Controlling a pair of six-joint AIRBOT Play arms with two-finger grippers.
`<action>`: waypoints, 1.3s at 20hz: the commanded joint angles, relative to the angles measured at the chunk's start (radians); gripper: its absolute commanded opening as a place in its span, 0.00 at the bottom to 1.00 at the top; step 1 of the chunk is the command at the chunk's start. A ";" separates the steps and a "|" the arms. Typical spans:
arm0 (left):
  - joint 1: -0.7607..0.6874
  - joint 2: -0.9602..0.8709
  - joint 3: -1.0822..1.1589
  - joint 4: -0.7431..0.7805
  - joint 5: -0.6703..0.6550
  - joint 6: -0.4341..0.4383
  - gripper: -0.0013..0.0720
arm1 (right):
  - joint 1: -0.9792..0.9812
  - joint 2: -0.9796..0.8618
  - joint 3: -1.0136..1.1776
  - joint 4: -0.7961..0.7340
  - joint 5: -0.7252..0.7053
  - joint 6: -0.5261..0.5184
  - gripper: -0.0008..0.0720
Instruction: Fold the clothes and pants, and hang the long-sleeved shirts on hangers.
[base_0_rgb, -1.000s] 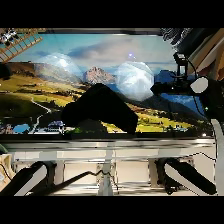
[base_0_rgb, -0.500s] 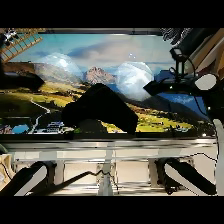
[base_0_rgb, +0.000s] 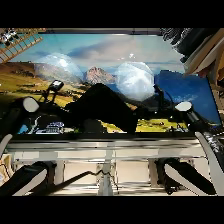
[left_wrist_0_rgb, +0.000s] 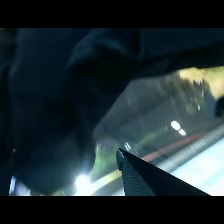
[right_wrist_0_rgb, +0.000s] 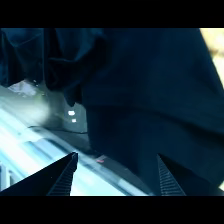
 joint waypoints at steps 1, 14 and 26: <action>-0.088 -0.053 -0.038 -0.005 0.238 0.003 0.92 | 0.058 -0.002 -0.066 0.056 -0.070 0.046 0.79; -0.117 -0.266 0.008 -0.081 0.244 0.106 0.06 | 0.340 -0.221 -0.053 0.338 -0.390 0.222 0.65; -0.097 -0.154 0.199 -0.103 -0.027 0.161 0.02 | 0.336 -0.284 0.078 0.378 -0.482 0.147 0.03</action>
